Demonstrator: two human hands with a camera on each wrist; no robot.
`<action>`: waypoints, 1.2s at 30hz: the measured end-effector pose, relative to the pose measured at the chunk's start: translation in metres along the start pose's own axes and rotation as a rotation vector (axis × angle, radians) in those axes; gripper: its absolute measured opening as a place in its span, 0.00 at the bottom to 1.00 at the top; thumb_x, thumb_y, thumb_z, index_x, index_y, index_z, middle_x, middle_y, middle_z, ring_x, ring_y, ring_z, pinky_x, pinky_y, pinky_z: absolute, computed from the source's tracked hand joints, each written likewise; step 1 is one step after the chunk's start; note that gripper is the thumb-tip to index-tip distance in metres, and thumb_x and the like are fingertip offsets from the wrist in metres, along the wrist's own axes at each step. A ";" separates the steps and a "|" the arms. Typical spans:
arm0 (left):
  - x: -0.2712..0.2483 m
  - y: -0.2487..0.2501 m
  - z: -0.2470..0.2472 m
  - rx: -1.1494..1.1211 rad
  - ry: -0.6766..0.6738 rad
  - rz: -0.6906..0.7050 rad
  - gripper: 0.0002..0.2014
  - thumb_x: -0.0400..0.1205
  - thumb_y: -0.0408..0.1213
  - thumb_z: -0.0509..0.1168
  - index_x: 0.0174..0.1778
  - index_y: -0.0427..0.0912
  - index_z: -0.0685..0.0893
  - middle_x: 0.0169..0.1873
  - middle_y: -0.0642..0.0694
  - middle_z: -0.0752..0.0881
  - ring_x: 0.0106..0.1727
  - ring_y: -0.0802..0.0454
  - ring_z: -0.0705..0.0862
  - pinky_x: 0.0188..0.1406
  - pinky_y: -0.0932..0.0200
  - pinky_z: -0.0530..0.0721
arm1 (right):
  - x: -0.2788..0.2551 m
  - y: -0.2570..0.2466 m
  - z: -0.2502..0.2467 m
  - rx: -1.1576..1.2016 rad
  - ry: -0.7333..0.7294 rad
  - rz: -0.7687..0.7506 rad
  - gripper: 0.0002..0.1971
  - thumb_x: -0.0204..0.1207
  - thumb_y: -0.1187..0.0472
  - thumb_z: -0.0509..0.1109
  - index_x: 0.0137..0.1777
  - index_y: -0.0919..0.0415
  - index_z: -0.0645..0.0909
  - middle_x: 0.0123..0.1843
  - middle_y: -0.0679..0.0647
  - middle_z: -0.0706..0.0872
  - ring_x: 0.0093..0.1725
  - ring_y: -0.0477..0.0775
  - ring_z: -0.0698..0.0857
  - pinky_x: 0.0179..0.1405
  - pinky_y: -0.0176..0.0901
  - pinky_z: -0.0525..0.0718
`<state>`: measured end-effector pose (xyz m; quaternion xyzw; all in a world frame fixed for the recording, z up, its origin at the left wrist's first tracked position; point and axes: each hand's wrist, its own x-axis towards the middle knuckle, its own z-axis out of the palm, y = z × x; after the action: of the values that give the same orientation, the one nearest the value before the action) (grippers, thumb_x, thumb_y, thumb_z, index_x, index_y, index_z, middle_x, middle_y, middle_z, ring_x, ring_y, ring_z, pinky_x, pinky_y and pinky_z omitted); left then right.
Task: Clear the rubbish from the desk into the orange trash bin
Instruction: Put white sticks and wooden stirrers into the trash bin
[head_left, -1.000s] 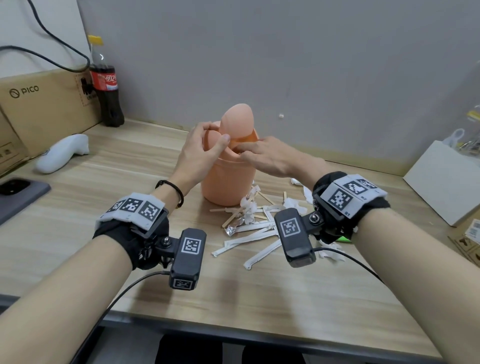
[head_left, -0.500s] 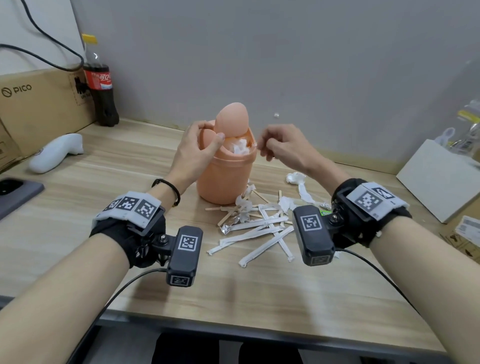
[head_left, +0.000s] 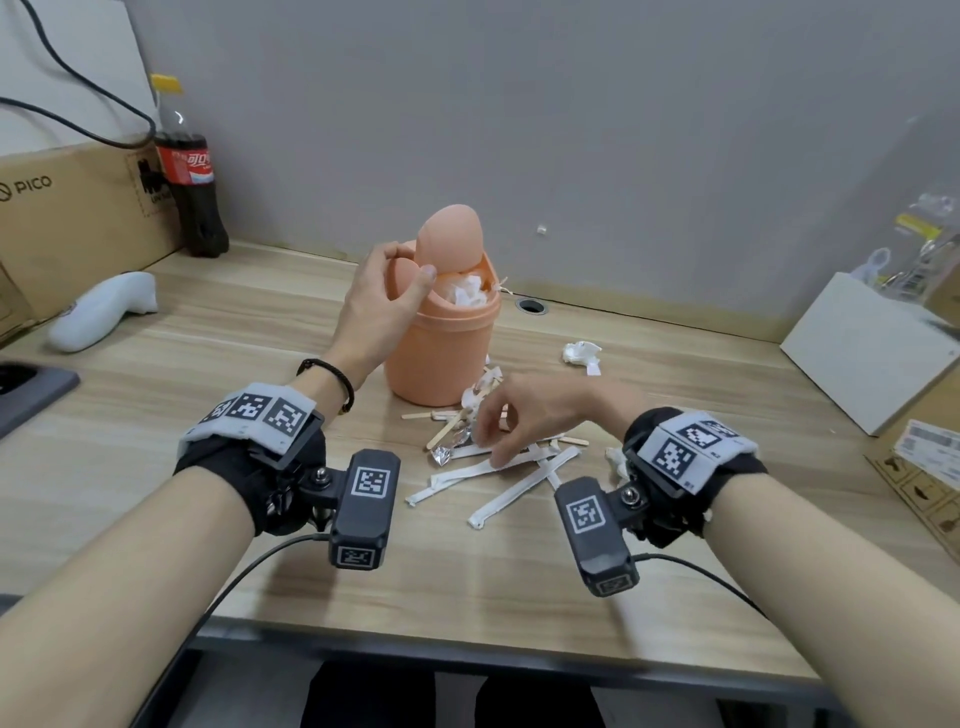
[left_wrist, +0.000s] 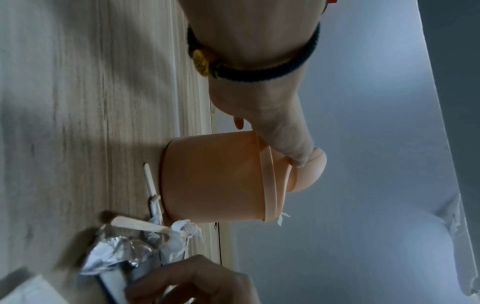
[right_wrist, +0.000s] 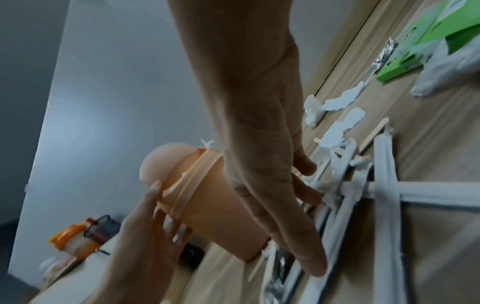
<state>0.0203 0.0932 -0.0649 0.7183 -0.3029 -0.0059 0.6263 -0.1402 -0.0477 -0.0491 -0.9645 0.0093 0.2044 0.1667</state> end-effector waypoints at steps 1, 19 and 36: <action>0.000 0.001 0.000 -0.001 -0.002 0.000 0.20 0.79 0.61 0.65 0.65 0.60 0.75 0.64 0.51 0.82 0.66 0.53 0.80 0.66 0.53 0.79 | 0.002 -0.002 0.003 -0.020 -0.005 0.001 0.14 0.68 0.51 0.81 0.52 0.49 0.86 0.48 0.42 0.85 0.42 0.38 0.79 0.38 0.25 0.74; -0.002 0.003 0.000 -0.009 -0.013 -0.002 0.21 0.78 0.62 0.65 0.65 0.60 0.75 0.64 0.50 0.83 0.65 0.52 0.81 0.65 0.53 0.80 | -0.008 0.005 -0.008 -0.029 0.129 -0.069 0.04 0.75 0.61 0.74 0.43 0.53 0.81 0.39 0.44 0.82 0.41 0.47 0.82 0.43 0.41 0.81; -0.005 0.008 -0.002 -0.006 -0.023 -0.009 0.19 0.83 0.57 0.66 0.67 0.58 0.74 0.65 0.52 0.81 0.66 0.55 0.79 0.59 0.62 0.76 | -0.020 0.014 -0.019 0.511 0.604 -0.012 0.09 0.81 0.58 0.70 0.48 0.64 0.86 0.43 0.55 0.90 0.39 0.47 0.87 0.40 0.36 0.86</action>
<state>0.0138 0.0971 -0.0587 0.7177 -0.3068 -0.0176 0.6249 -0.1520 -0.0686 -0.0291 -0.9088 0.1030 -0.0983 0.3921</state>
